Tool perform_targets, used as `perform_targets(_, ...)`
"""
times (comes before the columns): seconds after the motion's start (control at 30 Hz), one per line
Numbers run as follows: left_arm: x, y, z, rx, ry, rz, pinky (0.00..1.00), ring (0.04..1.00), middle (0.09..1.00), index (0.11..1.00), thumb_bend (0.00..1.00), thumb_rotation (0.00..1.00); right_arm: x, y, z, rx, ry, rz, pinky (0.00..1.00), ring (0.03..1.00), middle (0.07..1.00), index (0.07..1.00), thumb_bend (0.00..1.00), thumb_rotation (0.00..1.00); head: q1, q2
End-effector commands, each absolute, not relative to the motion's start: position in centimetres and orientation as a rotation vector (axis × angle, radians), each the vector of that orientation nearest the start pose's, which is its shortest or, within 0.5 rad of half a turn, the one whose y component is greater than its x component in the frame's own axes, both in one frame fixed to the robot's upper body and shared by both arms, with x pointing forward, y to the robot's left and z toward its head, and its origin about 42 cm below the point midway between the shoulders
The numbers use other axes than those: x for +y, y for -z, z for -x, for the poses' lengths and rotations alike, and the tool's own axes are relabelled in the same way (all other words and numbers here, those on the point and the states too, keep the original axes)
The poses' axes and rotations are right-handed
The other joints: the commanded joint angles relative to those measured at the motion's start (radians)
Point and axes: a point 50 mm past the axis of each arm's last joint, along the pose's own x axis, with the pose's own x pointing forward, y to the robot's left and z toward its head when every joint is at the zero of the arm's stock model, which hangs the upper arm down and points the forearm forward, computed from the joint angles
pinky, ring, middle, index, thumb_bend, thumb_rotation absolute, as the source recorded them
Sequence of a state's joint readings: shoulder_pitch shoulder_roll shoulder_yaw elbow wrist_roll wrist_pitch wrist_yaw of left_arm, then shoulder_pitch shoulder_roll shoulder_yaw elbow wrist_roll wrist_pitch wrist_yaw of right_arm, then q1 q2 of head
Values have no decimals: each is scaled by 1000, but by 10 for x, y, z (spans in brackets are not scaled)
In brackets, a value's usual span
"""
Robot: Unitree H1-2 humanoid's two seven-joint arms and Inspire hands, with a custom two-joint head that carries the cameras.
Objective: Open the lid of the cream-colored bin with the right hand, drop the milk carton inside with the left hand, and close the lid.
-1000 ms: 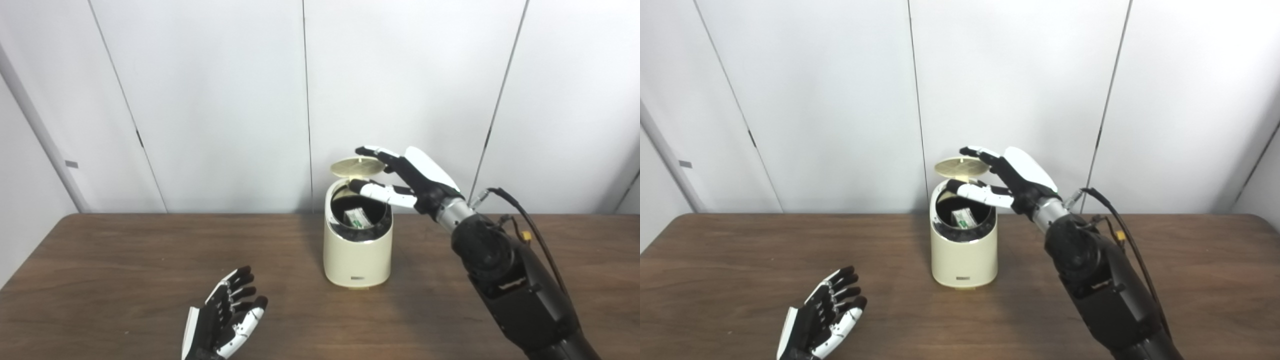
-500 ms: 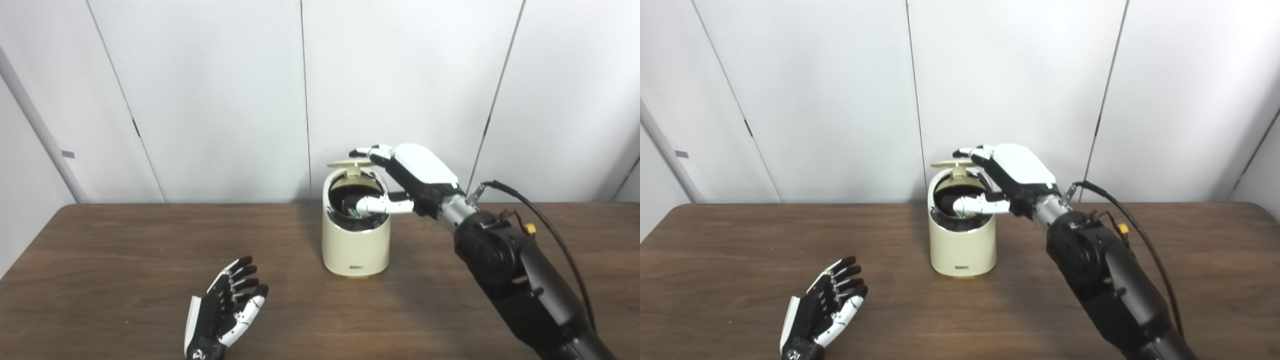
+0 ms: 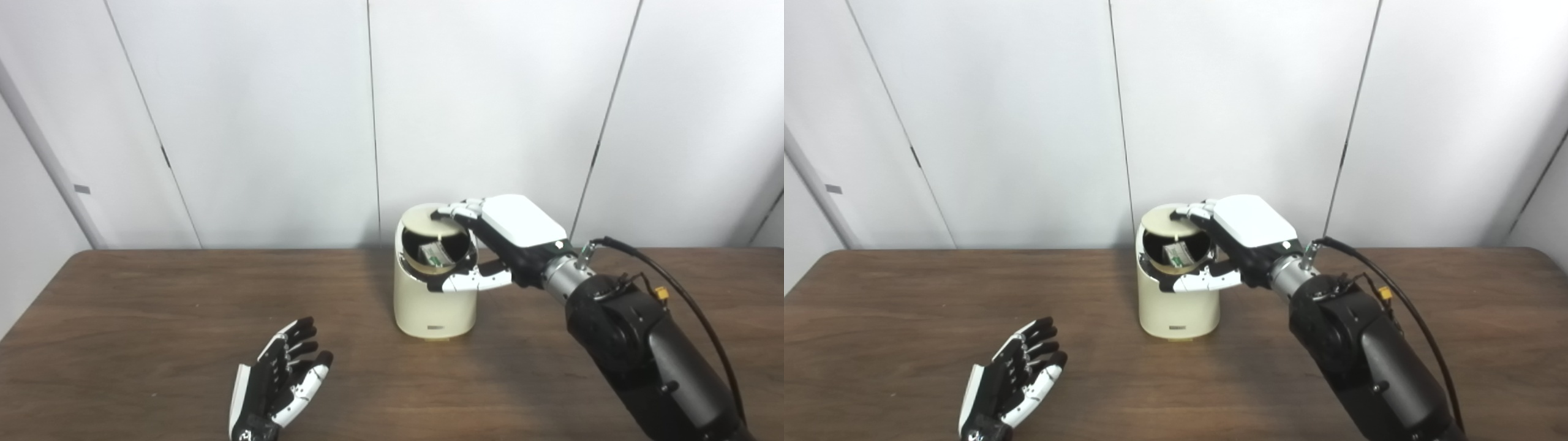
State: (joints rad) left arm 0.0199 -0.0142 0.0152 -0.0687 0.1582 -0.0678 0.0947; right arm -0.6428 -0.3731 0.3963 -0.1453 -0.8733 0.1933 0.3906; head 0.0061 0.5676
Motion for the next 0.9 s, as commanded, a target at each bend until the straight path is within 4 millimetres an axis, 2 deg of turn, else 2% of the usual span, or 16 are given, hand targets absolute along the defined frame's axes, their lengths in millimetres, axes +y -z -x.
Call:
perform_targets(0.0, 209, -105, -269, -100, -118, -127, 673, 760, 805, 832, 563, 380, -160, -327, -406, -551, -317, 1408, 908, 900, 870, 828, 614, 786, 6, -1)
perform_targets(0.1, 207, -105, -269, -96, -116, -128, 687, 772, 808, 833, 578, 413, -155, -321, -404, -543, -344, 1433, 926, 907, 874, 834, 624, 813, 8, -2)
perform_targets(0.3, 208, -105, -269, -95, -120, -120, 653, 755, 806, 834, 584, 413, -142, -314, -397, -519, -394, 1494, 985, 935, 893, 845, 635, 864, 11, 1)
perform_targets(0.4, 208, -105, -269, -96, -122, -120, 659, 756, 806, 831, 583, 413, -138, -311, -395, -511, -410, 1523, 984, 943, 893, 842, 629, 870, 11, 3)
perform_targets(0.87, 206, -108, -268, -93, -126, -122, 672, 757, 805, 835, 559, 399, -141, -298, -386, -468, -433, 1577, 1000, 1000, 950, 851, 634, 899, 16, 18)
